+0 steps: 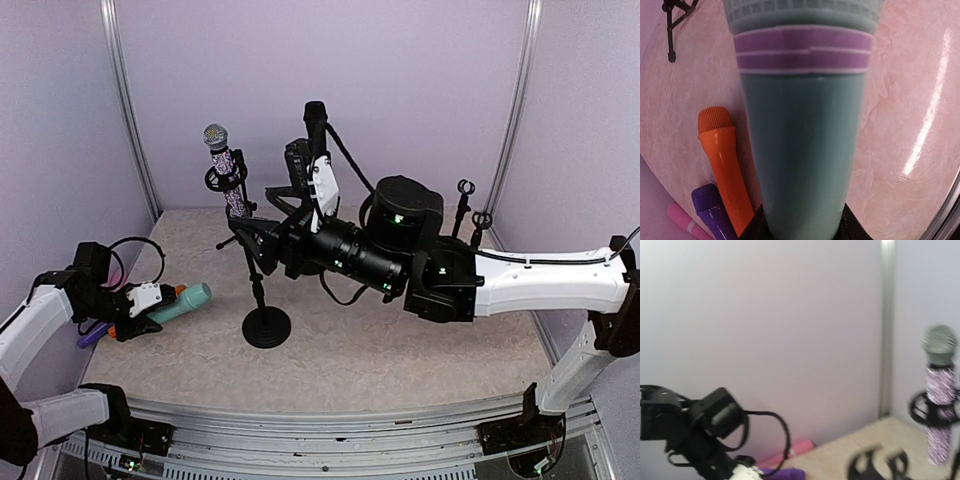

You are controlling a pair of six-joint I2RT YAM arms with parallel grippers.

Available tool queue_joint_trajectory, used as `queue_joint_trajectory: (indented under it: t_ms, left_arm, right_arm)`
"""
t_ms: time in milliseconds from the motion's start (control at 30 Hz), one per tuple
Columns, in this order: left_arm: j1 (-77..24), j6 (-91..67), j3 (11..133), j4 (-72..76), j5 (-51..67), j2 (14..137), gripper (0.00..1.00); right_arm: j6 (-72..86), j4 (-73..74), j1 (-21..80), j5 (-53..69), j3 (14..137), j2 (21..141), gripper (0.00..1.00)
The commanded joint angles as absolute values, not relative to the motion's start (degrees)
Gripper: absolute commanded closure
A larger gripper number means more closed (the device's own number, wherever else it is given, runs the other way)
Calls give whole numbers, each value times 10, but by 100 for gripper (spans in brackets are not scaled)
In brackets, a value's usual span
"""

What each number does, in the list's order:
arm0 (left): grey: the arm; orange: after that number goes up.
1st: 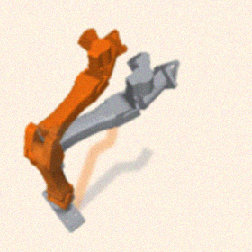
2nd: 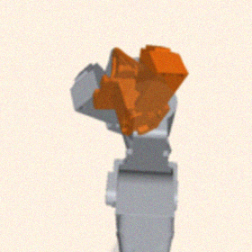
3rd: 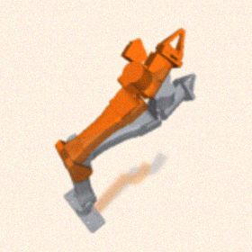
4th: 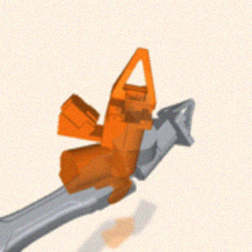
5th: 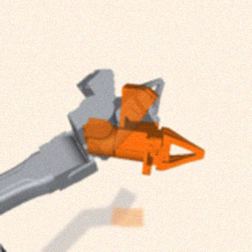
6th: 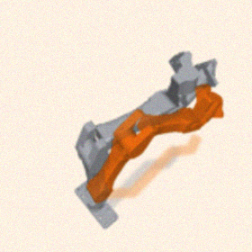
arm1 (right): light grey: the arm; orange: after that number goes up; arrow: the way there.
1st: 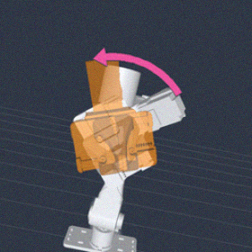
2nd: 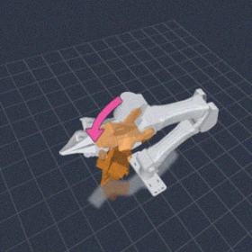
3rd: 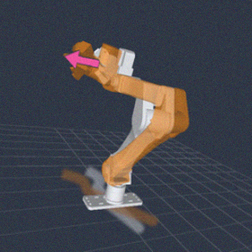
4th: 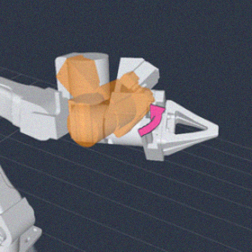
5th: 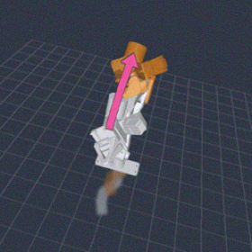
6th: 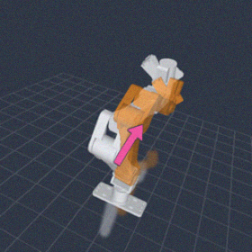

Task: Remove the microphone from the stand

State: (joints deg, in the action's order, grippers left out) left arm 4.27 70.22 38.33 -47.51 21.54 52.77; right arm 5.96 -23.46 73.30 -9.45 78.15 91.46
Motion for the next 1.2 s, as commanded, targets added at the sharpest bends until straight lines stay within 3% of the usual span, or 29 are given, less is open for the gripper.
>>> queue_joint_trajectory:
  t_ms: [0,267,400,800,1167]
  left_arm:
    - [68,686,337,-366,154,547,91]
    - [92,643,272,-258,88,588,91]
    - [102,638,267,-246,82,591,86]
    - [108,636,264,-249,65,606,50]
    - [108,604,356,-348,124,607,28]
  right_arm:
    - [83,-223,723,-176,741,904,22]
    - [110,-196,721,-225,700,962,32]
    - [102,-210,721,-236,709,1004,34]
    - [91,-233,676,-173,773,1117,42]
    - [60,-248,665,-155,850,1186,50]
